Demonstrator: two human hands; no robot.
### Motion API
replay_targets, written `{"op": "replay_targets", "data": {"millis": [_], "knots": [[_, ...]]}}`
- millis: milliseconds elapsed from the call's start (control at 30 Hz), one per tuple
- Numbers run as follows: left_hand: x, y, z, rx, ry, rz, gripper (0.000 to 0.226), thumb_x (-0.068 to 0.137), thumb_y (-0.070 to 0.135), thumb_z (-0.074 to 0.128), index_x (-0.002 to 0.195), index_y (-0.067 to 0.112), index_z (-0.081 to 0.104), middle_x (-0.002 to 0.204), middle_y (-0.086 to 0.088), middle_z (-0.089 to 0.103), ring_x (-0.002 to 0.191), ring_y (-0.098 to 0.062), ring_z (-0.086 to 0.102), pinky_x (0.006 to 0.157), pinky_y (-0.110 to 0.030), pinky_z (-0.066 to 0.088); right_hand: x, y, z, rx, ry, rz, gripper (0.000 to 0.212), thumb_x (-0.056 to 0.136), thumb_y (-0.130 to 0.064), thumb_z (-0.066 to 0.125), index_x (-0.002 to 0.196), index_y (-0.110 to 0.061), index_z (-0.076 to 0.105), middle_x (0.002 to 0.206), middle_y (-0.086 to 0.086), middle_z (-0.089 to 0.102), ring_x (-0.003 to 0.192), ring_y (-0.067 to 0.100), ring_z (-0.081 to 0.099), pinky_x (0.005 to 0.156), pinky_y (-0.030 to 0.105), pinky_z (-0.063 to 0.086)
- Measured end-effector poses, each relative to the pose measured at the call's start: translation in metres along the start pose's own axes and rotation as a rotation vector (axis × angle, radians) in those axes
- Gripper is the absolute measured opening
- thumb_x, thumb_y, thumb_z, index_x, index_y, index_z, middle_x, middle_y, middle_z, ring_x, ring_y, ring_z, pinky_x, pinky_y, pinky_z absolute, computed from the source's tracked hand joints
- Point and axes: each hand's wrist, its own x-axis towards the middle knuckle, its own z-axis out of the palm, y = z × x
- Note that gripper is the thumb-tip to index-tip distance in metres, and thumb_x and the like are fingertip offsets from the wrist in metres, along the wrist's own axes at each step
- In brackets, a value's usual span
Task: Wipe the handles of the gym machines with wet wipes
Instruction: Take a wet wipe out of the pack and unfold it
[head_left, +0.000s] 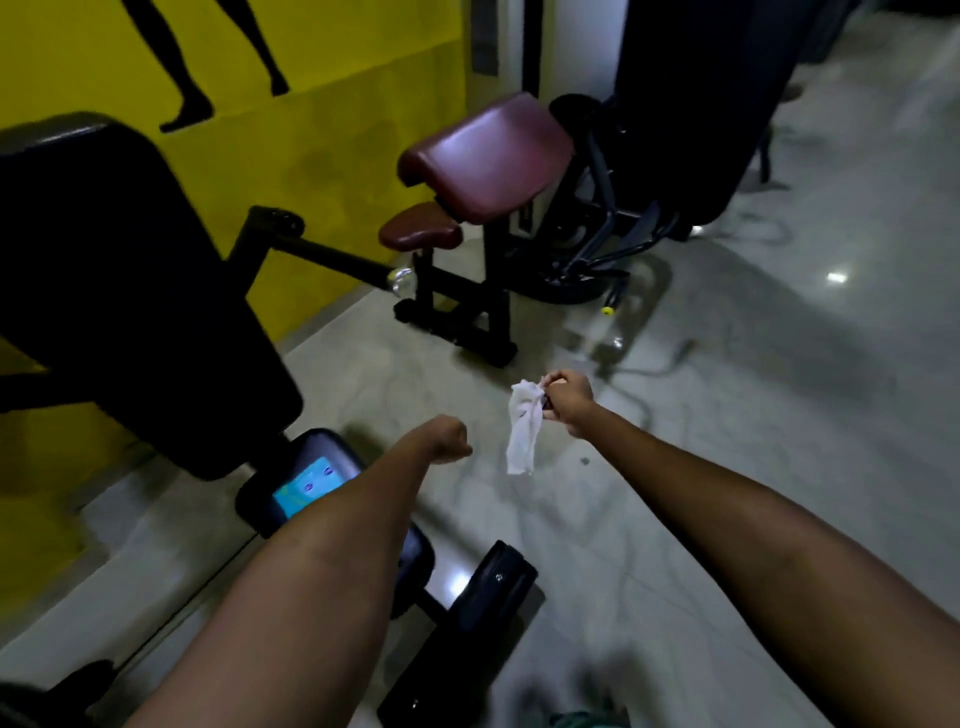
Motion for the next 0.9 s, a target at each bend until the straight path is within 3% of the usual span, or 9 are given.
{"op": "replay_targets", "data": {"millis": [200, 333, 500, 600, 767, 833, 900], "knots": [[0.044, 0.105, -0.003, 0.030, -0.021, 0.103, 0.029, 0.092, 0.016, 0.054, 0.105, -0.007, 0.065, 0.111, -0.022, 0.063, 0.106, -0.032, 0.057, 0.086, -0.034, 0.043, 0.020, -0.011, -0.113, 0.089, 0.119, 0.009, 0.031, 0.086, 0.012, 0.041, 0.067, -0.007, 0.056, 0.068, 0.011, 0.055, 0.055, 0.018, 0.054, 0.039, 0.020, 0.050], [0.074, 0.178, -0.001, 0.042, -0.035, 0.167, 0.027, 0.090, 0.015, 0.055, 0.100, -0.009, 0.065, 0.093, -0.021, 0.061, 0.091, -0.028, 0.058, 0.070, -0.027, 0.037, 0.034, -0.016, -0.191, 0.144, 0.220, 0.022, 0.026, 0.084, 0.012, 0.046, 0.068, -0.004, 0.059, 0.066, 0.011, 0.056, 0.054, 0.017, 0.055, 0.041, 0.021, 0.052], [0.108, 0.267, 0.003, 0.042, -0.042, 0.243, 0.029, 0.093, 0.017, 0.053, 0.107, -0.006, 0.065, 0.113, -0.021, 0.064, 0.108, -0.032, 0.058, 0.087, -0.031, 0.045, 0.049, -0.020, -0.283, 0.208, 0.323, 0.039, 0.013, 0.080, 0.009, 0.054, 0.078, -0.001, 0.062, 0.065, 0.011, 0.054, 0.055, 0.018, 0.054, 0.057, 0.028, 0.054], [0.125, 0.315, 0.004, 0.075, -0.076, 0.280, 0.030, 0.094, 0.015, 0.052, 0.108, -0.009, 0.064, 0.113, -0.021, 0.064, 0.108, -0.033, 0.058, 0.086, -0.030, 0.044, 0.060, -0.020, -0.332, 0.276, 0.391, 0.045, 0.018, 0.080, 0.010, 0.055, 0.067, -0.002, 0.058, 0.065, 0.012, 0.054, 0.056, 0.019, 0.054, 0.059, 0.031, 0.055], [0.171, 0.394, -0.002, 0.147, -0.111, 0.373, 0.031, 0.095, 0.014, 0.052, 0.110, -0.010, 0.062, 0.115, -0.022, 0.063, 0.108, -0.034, 0.059, 0.089, -0.033, 0.047, 0.085, -0.024, -0.408, 0.366, 0.487, 0.040, 0.021, 0.081, 0.010, 0.055, 0.066, -0.004, 0.059, 0.066, 0.012, 0.056, 0.058, 0.021, 0.057, 0.055, 0.029, 0.054], [0.191, 0.428, -0.004, 0.160, -0.103, 0.389, 0.030, 0.095, 0.014, 0.052, 0.115, -0.006, 0.062, 0.118, -0.017, 0.063, 0.112, -0.031, 0.058, 0.085, -0.026, 0.045, 0.098, -0.026, -0.436, 0.387, 0.524, 0.037, 0.022, 0.081, 0.010, 0.055, 0.065, -0.005, 0.058, 0.067, 0.012, 0.056, 0.059, 0.021, 0.057, 0.054, 0.030, 0.054], [0.214, 0.459, -0.007, 0.180, -0.125, 0.445, 0.028, 0.094, 0.014, 0.052, 0.108, -0.006, 0.066, 0.112, -0.017, 0.066, 0.104, -0.030, 0.062, 0.074, -0.022, 0.045, 0.114, -0.030, -0.464, 0.401, 0.552, 0.042, 0.021, 0.081, 0.009, 0.056, 0.065, -0.005, 0.057, 0.068, 0.012, 0.056, 0.060, 0.021, 0.057, 0.060, 0.033, 0.055]]}}
